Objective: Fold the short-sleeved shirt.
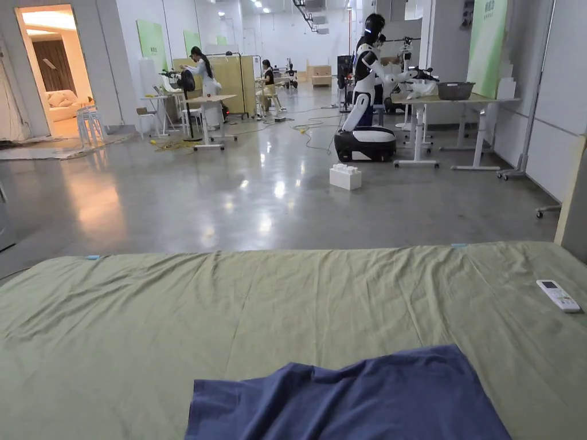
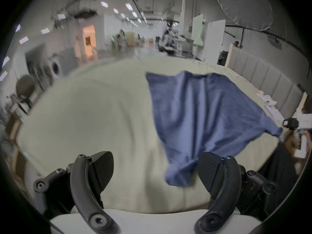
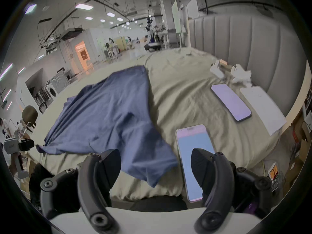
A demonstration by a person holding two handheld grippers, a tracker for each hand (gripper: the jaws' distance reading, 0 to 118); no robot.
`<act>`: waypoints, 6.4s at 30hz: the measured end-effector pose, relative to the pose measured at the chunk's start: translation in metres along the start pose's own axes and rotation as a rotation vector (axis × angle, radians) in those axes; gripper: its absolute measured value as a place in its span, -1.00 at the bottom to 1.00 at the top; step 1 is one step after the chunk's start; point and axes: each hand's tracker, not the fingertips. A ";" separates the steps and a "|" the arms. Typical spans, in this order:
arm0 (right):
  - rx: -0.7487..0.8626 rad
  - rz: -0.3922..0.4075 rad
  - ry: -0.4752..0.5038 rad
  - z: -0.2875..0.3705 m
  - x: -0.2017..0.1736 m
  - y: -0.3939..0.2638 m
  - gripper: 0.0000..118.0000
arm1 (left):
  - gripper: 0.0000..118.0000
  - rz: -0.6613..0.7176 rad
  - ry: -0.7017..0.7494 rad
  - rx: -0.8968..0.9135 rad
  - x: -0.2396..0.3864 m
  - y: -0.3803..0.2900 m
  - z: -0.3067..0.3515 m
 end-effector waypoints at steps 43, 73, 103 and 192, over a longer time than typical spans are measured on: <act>0.368 0.149 0.145 0.079 -0.118 0.048 -0.99 | -0.63 0.108 -0.132 0.158 0.023 0.059 0.067; -0.091 0.151 -0.059 -0.030 -0.037 0.001 0.35 | -0.79 -0.177 -0.146 -0.427 0.075 -0.007 -0.091; -0.067 -0.052 0.075 -0.023 -0.031 0.015 -0.84 | -0.83 0.120 -0.164 -0.137 0.051 0.000 -0.018; 0.259 0.079 0.093 0.052 -0.081 0.053 -0.99 | 0.18 0.326 -0.185 -0.094 0.040 0.058 -0.136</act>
